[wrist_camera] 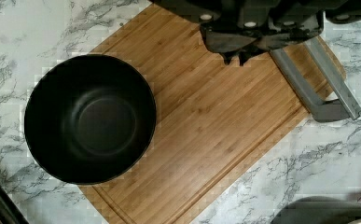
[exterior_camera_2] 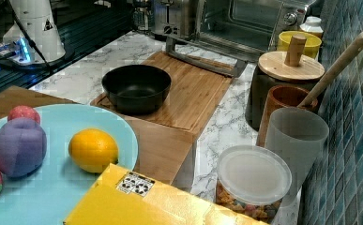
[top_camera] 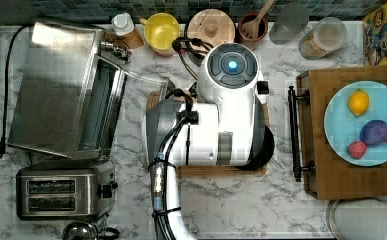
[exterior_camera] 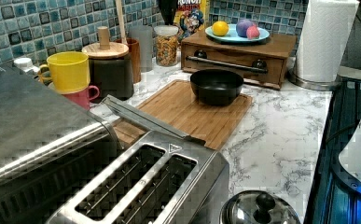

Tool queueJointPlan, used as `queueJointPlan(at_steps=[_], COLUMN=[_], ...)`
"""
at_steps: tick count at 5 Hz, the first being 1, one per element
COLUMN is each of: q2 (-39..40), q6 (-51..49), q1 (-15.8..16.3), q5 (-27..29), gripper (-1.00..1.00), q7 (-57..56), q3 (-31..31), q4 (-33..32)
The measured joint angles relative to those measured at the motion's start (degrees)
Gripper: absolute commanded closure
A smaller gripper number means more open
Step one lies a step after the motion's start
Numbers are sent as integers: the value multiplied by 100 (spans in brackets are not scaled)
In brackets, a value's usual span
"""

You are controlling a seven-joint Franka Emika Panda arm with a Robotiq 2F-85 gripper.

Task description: Pick up the bowl.

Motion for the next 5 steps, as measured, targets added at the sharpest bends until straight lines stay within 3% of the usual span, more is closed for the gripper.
queueJointPlan(at_steps=[2,4,5], q2=[-42,-483,-877], q6=[353,1067,1241], q1=[-10,-6,-178], q5=[1,-254,-444], gripper=[100,100,100], q7=[-8,-97,-36], q3=[29,-126,-226], q4=[-246,-1500,-2238])
